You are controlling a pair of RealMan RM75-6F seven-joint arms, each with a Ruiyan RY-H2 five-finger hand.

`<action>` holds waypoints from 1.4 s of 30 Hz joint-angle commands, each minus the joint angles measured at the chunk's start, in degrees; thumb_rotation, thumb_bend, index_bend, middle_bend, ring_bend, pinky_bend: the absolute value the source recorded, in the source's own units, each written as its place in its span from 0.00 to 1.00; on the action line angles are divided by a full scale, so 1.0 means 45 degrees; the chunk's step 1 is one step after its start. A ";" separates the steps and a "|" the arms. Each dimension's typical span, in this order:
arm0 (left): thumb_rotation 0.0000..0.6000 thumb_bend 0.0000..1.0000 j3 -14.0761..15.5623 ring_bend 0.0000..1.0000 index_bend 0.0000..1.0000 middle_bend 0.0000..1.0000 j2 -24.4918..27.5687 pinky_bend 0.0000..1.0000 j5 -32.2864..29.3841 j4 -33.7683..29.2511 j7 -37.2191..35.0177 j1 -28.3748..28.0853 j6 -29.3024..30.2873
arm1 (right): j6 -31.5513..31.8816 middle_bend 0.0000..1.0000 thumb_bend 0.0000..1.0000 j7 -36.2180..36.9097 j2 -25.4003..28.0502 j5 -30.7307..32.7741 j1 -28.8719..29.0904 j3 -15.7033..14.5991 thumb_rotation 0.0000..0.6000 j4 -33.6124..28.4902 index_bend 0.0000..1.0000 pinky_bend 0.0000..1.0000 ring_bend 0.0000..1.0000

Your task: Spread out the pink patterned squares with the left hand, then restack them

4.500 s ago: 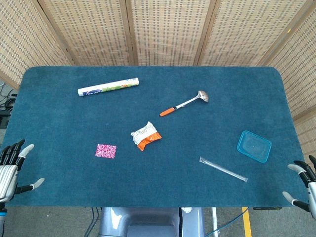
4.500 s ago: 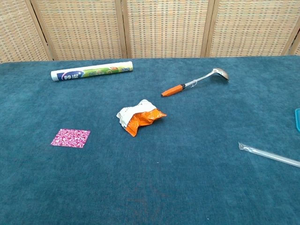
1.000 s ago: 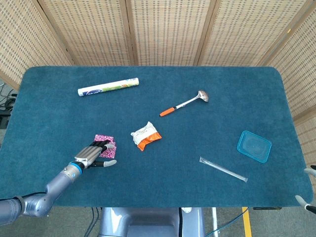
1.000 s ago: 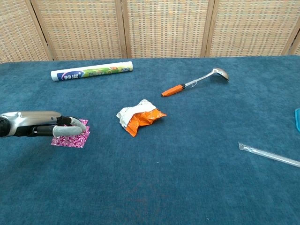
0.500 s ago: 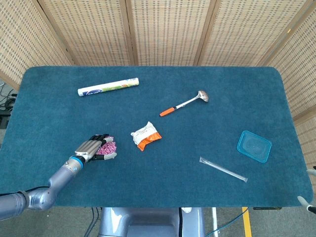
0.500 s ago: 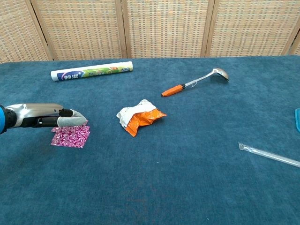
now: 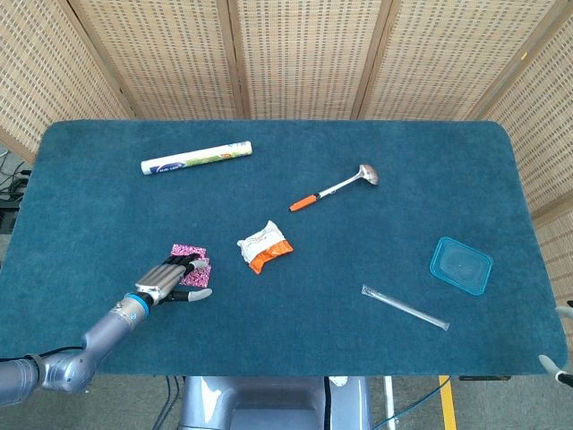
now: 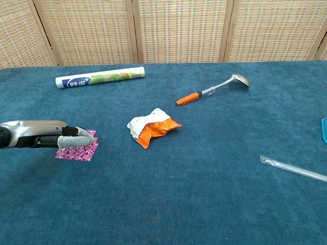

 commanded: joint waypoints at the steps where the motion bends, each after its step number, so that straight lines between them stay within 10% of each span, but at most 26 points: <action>1: 0.06 0.00 0.0044 0.00 0.12 0.00 -0.0055 0.00 0.0015 0.0083 0.0016 -0.0018 -0.0030 | 0.0009 0.26 0.01 -0.0004 -0.0005 0.0002 -0.0009 0.0001 1.00 -0.0003 0.30 0.00 0.00; 42: 0.06 0.00 0.0271 0.00 0.12 0.00 0.0122 0.00 -0.0885 0.1425 0.0511 0.0130 0.0398 | 0.0016 0.26 0.01 -0.0270 0.0127 -0.0023 -0.0041 0.0037 1.00 -0.0286 0.30 0.00 0.00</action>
